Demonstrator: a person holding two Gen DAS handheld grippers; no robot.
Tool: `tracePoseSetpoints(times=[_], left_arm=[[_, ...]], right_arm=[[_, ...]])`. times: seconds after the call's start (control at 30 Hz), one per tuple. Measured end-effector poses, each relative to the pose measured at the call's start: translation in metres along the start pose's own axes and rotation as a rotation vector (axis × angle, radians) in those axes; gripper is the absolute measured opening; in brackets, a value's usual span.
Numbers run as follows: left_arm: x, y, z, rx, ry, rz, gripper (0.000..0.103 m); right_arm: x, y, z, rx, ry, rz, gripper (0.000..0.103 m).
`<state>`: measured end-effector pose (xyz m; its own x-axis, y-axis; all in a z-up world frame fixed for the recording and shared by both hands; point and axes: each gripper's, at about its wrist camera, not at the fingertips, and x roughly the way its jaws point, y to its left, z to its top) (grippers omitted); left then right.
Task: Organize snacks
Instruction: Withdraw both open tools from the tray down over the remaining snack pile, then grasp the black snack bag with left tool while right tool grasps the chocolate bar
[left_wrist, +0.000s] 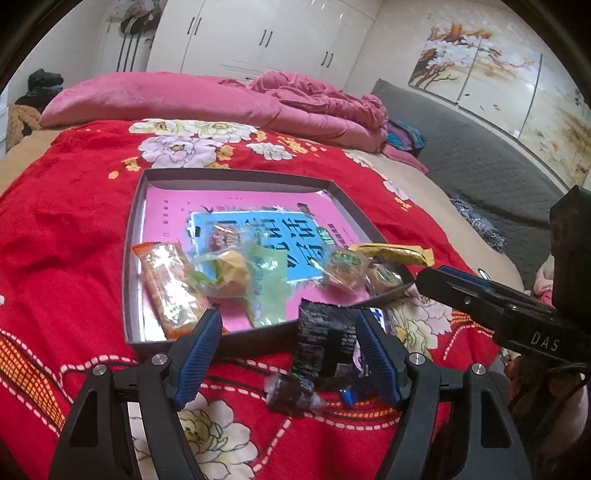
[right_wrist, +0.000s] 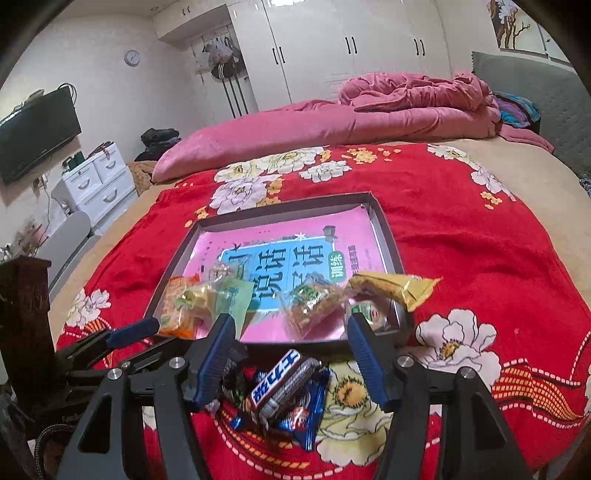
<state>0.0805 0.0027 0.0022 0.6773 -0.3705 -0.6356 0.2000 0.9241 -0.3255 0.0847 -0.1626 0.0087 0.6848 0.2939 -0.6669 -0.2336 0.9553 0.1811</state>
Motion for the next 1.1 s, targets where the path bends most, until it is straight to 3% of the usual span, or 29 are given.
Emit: tracePoseSetpoints(times=[0.7,1.1], left_arm=[[0.009,-0.013,-0.018,0.032,0.091,0.013,0.076],[0.017,-0.005,-0.02,-0.005,0.123,0.0,0.076]], right_arm=[[0.021,0.003,-0.026,0.003,0.138,-0.001,0.063],[0.052,0.004,-0.029,0.008,0.245,0.031,0.063]])
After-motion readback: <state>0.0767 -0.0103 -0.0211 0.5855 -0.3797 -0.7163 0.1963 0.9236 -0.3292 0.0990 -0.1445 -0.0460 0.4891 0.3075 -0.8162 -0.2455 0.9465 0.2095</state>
